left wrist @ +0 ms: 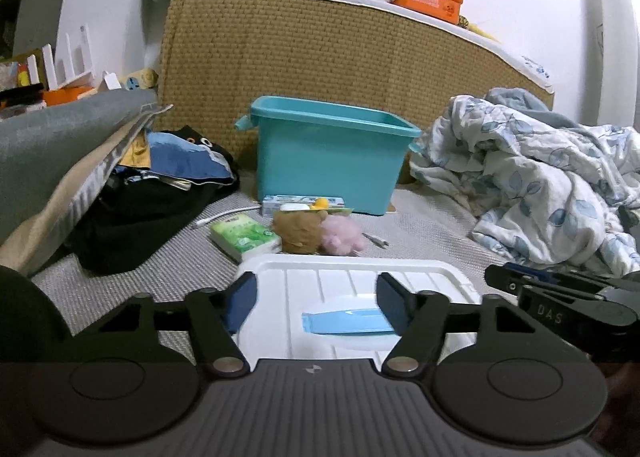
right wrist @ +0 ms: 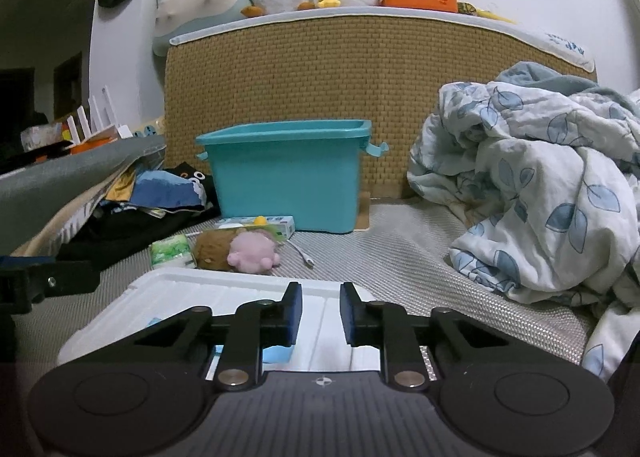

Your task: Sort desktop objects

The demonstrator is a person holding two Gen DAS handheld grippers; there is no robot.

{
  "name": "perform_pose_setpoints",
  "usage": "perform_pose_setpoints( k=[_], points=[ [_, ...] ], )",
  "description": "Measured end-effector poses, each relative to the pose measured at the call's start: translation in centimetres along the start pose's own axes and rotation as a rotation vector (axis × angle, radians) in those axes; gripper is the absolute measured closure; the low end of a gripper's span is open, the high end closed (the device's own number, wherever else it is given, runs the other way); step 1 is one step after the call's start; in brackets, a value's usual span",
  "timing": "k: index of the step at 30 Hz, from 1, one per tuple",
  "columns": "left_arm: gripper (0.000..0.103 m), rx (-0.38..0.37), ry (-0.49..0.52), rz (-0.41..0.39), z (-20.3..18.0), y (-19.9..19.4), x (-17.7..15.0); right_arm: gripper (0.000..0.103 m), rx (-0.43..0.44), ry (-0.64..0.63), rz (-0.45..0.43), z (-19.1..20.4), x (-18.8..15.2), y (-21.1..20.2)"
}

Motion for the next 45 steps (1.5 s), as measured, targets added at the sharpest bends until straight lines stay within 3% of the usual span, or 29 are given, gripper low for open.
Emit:
perform_pose_setpoints(
  k=[6, 8, 11, 17, 18, 31, 40, 45],
  points=[
    [0.078, -0.039, -0.01, 0.011, -0.1, 0.0, -0.2, 0.092, 0.02, 0.009, -0.003, -0.1, 0.0, -0.2],
    [0.082, -0.04, -0.001, 0.007, -0.2, 0.0, -0.3, 0.099, 0.016, 0.003, -0.002, -0.1, -0.1, -0.2],
    [0.086, -0.045, 0.004, 0.007, -0.3, 0.0, -0.4, 0.101, 0.039, 0.017, 0.005, 0.0, 0.0, -0.1],
    [0.096, -0.056, 0.027, -0.01, -0.7, -0.2, -0.4, 0.102, 0.047, -0.001, -0.002, 0.5, -0.1, -0.2],
    [0.102, -0.058, 0.032, -0.013, -0.8, -0.3, -0.4, 0.102, 0.048, 0.006, 0.001, 0.4, -0.1, -0.2],
    [0.103, -0.009, 0.083, -0.076, -1.3, -1.0, 0.1, 0.101, 0.054, 0.037, -0.003, 0.0, 0.2, -0.2],
    [0.102, 0.026, 0.04, -0.061, -0.3, -0.2, 0.6, 0.099, 0.066, 0.034, -0.006, 0.5, 1.2, 0.2],
    [0.1, 0.029, 0.035, -0.046, 0.6, 0.5, 1.3, 0.097, 0.067, 0.046, -0.039, 0.5, 3.4, 0.8]
  ],
)
Point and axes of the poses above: each gripper's, at about its wrist camera, not at the fingertips, and y roughly the way its jaws point, z to its left, x to its top, the point moved 2 cm from there along y, roughly the way its jaws point, and after that the axes turned 5 degrees about -z, right-handed, at the moved point
